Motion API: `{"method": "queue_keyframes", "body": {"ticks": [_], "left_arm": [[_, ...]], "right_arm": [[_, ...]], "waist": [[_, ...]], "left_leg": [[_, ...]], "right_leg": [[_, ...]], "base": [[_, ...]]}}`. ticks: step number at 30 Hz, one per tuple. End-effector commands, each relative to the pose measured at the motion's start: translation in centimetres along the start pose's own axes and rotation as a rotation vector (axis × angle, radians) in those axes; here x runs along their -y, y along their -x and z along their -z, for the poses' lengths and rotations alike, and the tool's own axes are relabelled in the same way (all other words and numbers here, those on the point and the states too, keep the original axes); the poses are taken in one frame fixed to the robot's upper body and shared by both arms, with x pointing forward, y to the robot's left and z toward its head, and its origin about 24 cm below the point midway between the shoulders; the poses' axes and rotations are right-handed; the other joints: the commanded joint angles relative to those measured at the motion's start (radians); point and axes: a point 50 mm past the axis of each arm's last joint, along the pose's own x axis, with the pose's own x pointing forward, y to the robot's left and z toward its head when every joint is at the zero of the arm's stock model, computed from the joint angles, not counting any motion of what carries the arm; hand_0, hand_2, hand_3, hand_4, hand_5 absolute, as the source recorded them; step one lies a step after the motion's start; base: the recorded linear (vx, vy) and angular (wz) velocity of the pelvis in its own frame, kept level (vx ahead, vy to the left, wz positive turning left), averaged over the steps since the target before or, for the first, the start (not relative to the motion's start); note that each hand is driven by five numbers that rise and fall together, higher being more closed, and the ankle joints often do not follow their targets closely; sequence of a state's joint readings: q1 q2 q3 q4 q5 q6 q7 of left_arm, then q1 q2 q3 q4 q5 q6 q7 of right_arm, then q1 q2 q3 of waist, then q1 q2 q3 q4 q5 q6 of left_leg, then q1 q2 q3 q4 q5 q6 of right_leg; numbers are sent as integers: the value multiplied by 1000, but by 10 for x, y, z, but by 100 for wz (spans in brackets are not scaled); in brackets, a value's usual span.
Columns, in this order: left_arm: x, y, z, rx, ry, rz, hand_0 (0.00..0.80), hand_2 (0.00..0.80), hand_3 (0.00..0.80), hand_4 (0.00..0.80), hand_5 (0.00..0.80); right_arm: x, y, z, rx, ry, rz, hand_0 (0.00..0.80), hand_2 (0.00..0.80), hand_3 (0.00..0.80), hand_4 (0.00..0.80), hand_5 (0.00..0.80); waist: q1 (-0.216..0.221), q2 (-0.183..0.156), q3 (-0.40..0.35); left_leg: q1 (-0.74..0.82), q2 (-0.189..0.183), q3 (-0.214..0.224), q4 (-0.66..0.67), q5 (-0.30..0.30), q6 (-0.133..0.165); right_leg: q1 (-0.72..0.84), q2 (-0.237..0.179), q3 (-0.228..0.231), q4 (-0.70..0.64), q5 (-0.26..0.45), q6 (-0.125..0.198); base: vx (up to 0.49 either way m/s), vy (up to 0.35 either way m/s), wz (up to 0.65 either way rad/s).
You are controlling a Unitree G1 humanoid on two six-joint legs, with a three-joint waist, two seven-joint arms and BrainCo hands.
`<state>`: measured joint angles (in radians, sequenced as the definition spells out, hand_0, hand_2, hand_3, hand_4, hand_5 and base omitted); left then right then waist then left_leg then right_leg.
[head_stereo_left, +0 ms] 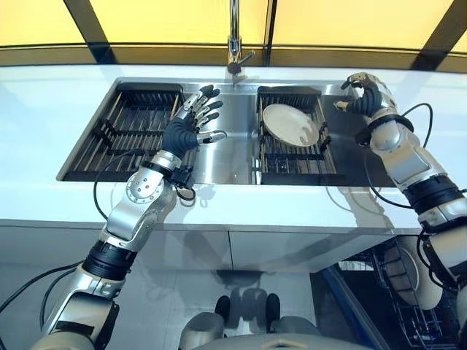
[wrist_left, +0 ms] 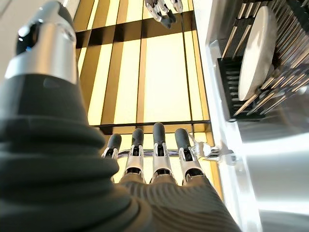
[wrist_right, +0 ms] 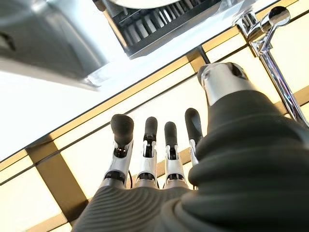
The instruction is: Take plates into dishwasher
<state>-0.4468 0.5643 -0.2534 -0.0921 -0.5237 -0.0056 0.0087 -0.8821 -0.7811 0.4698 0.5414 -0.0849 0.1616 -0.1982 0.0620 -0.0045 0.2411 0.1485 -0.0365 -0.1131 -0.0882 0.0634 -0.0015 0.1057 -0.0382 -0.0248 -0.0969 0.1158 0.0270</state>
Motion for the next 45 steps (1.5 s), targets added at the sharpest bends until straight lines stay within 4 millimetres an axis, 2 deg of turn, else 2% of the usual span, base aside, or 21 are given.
{"method": "queue_keyframes", "body": {"ticks": [1,7,18,25,28,29,30,31,35,42,43,45], "left_arm": [[-3,-8,4,-4,-38,-26,0,0,0,0,0],[-11,-31,-11,-16,-85,-26,0,0,0,0,0],[-31,-60,-41,-39,-132,-86,0,0,0,0,0],[-41,-73,-38,-111,-148,-105,0,0,0,0,0],[-41,-74,-32,-149,-128,-94,0,0,0,0,0],[-40,-74,-28,-163,-127,-89,0,0,0,0,0],[-39,-74,-24,-180,-119,-87,0,0,0,0,0],[-39,-73,-22,-187,-115,-85,0,0,0,0,0],[-38,-68,-5,-240,-63,-92,0,0,0,0,0],[-36,-53,19,-256,35,-136,0,0,0,0,0],[-36,-50,22,-253,28,-143,0,0,0,0,0],[-35,-45,24,-238,23,-153,0,0,0,0,0]], "right_arm": [[19,-6,-11,39,-2,38,800,800,800,800,800],[9,-11,-28,71,26,-21,800,800,800,800,800],[-3,-16,-48,111,116,-90,800,800,800,800,800],[-12,-20,-62,110,103,-151,800,800,800,800,800],[-19,-19,-59,89,101,-191,800,800,800,800,800],[-22,-18,-57,74,106,-192,511,511,511,511,511],[-23,-18,-56,68,107,-196,169,169,169,169,169],[-24,-18,-56,66,104,-199,0,0,0,0,0],[-30,-16,-56,60,88,-224,0,0,0,0,0],[-33,-10,-56,81,181,-193,0,0,0,0,0],[-35,-9,-55,80,173,-194,0,0,0,0,0],[-35,-7,-55,83,155,-193,0,0,0,0,0]], "waist": [[-11,-1,-93],[-27,6,-128],[-42,19,-164],[-47,27,-178],[-50,29,-179],[-50,29,-179],[-51,28,-180],[-51,28,-180],[-53,23,-180],[-54,7,-179],[-52,-2,-173],[-40,-27,-149]], "left_leg": [[36,-34,12,1,-128,27],[53,-30,20,1,-133,22],[65,-27,26,1,-132,19],[66,-26,27,1,-130,19],[67,-25,29,1,-131,20],[67,-26,28,1,-131,21],[69,-26,28,1,-131,23],[69,-26,27,1,-132,23],[75,-23,26,1,-131,25],[99,-12,40,1,-124,26],[88,-11,48,49,-141,22],[13,-14,71,258,-194,12]], "right_leg": [[83,27,-1,10,-116,28],[99,29,6,10,-124,28],[110,30,8,10,-131,30],[111,29,7,10,-133,30],[112,29,8,10,-133,29],[112,30,9,10,-134,28],[113,31,10,10,-135,27],[114,31,11,10,-135,26],[119,35,17,10,-135,24],[128,51,41,10,-144,12],[130,50,48,10,-146,6],[138,38,51,10,-141,-8]], "base": [[36,-22,-2],[27,-12,-3],[10,-10,-3],[0,0,0],[-10,-6,-6],[-26,-10,-8],[-30,-12,-6],[-35,-13,-4],[-39,-26,-2],[-29,-55,-3],[-14,-89,-10],[-41,-92,-18]]}}
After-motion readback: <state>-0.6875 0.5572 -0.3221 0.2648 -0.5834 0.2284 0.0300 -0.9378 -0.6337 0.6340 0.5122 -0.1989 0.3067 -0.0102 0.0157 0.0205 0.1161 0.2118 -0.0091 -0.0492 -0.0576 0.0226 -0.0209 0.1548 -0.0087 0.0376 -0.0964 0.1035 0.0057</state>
